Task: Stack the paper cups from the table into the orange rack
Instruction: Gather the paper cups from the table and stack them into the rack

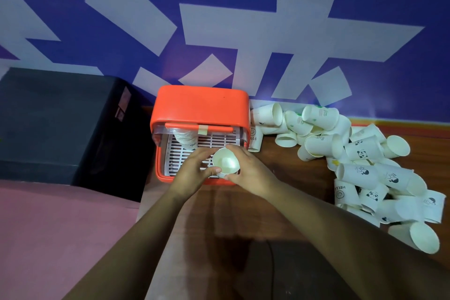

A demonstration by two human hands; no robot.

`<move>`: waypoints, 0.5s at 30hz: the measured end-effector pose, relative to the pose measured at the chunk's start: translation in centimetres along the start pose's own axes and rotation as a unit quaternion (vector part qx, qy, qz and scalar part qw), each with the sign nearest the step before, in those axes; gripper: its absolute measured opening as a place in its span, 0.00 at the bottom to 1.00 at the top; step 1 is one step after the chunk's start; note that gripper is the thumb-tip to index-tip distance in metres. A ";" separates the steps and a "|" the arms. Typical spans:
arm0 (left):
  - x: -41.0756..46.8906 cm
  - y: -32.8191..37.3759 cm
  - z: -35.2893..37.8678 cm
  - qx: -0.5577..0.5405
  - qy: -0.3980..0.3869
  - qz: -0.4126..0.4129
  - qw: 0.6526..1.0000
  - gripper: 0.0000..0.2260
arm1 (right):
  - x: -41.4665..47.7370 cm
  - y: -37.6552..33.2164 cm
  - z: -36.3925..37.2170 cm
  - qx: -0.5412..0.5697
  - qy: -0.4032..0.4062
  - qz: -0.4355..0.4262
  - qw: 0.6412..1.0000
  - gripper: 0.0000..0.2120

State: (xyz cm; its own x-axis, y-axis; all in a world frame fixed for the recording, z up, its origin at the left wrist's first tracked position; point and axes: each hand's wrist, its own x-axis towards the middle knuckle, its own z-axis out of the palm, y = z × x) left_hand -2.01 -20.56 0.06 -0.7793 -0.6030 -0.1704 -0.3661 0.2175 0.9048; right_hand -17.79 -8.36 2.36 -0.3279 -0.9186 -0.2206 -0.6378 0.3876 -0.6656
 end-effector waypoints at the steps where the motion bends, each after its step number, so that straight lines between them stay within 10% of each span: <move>1: 0.1 -0.2 0.2 0.009 0.005 0.002 1.000 0.22 | 0.1 0.2 0.1 0.011 -0.008 0.011 1.000 0.38; 15: -3.3 2.0 3.1 0.064 0.099 -0.003 0.993 0.10 | -6.4 4.0 -5.3 -0.014 0.024 0.086 0.996 0.28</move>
State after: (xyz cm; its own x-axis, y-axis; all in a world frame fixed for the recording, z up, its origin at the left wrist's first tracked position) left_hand -1.78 -15.76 1.23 -0.6666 -0.7405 -0.0851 -0.4430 0.3018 0.8442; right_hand -21.91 -0.50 4.90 -0.4664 -0.8337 -0.2956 -0.5877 0.5418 -0.6009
